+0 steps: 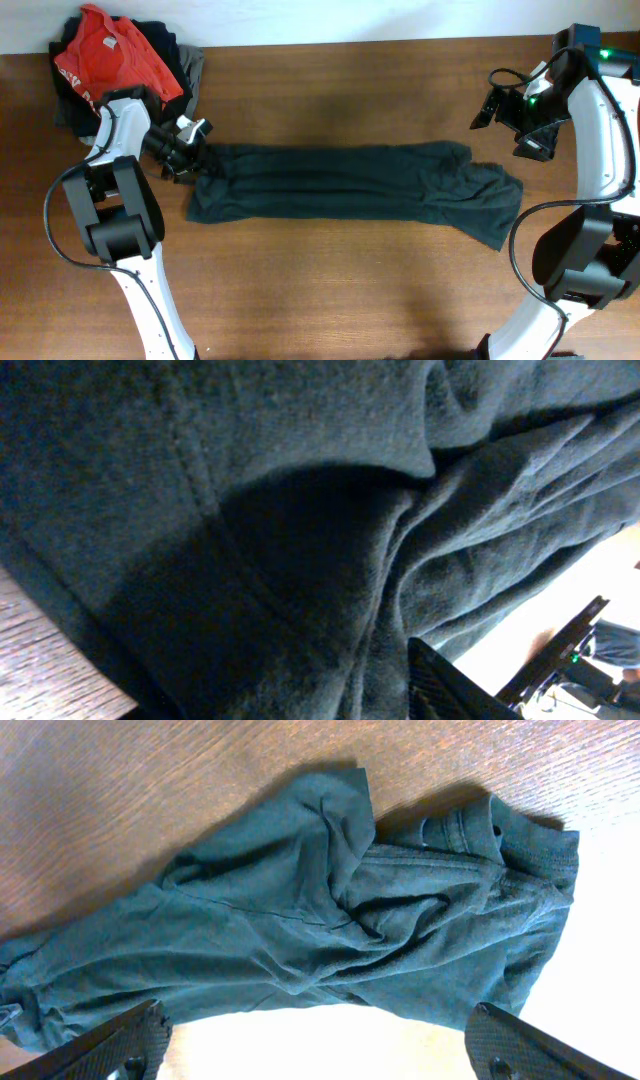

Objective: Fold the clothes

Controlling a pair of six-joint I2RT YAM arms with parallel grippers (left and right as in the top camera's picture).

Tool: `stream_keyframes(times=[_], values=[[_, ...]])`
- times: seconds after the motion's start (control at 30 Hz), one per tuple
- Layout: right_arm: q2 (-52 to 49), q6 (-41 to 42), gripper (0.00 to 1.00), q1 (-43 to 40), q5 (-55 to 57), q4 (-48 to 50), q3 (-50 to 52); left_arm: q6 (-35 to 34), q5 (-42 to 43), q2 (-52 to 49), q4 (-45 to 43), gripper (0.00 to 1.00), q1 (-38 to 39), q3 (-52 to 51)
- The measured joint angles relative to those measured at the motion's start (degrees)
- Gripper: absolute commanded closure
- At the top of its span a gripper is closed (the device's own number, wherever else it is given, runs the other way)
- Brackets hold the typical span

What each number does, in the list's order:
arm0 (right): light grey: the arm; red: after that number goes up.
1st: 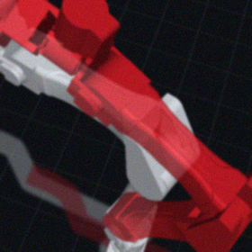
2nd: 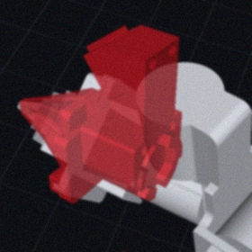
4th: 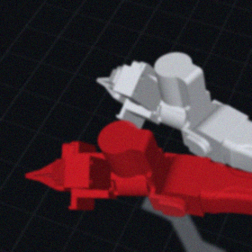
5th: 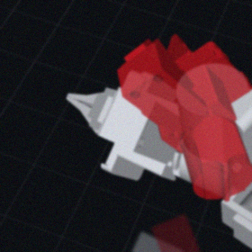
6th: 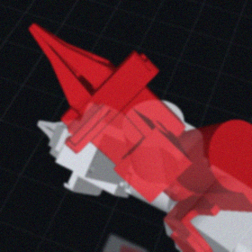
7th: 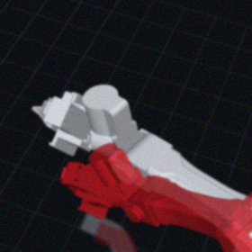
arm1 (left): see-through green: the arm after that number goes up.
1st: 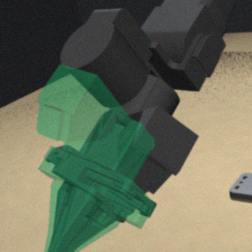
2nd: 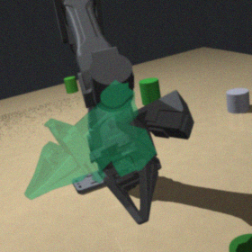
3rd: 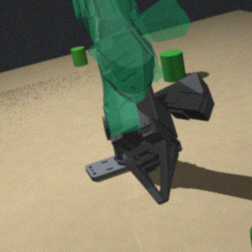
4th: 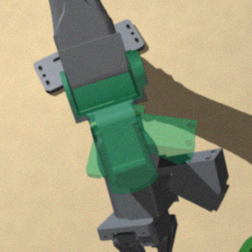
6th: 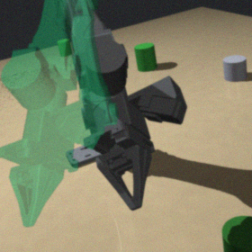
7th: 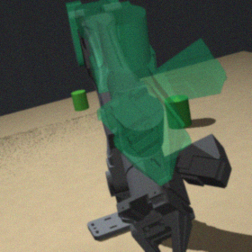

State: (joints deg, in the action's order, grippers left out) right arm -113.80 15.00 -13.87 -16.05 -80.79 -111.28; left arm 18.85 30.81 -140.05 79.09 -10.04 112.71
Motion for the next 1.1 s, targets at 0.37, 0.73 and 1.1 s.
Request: stream_keyframes(times=[0.37,0.73,1.1], values=[[0.0,0.0,0.01,0.0,0.0,0.0,0.0,-1.9,-1.6,-1.0,-0.7,0.99,0.0,-0.4],[0.0,0.0,0.01,0.0,0.0,0.0,0.0,-7.5,-8.6,-0.9,1.3,0.99,0.4,1.3],[0.0,0.0,0.01,0.0,0.0,0.0,0.0,-11.5,-25.7,-2.5,10.6,0.99,-3.5,12.8]])
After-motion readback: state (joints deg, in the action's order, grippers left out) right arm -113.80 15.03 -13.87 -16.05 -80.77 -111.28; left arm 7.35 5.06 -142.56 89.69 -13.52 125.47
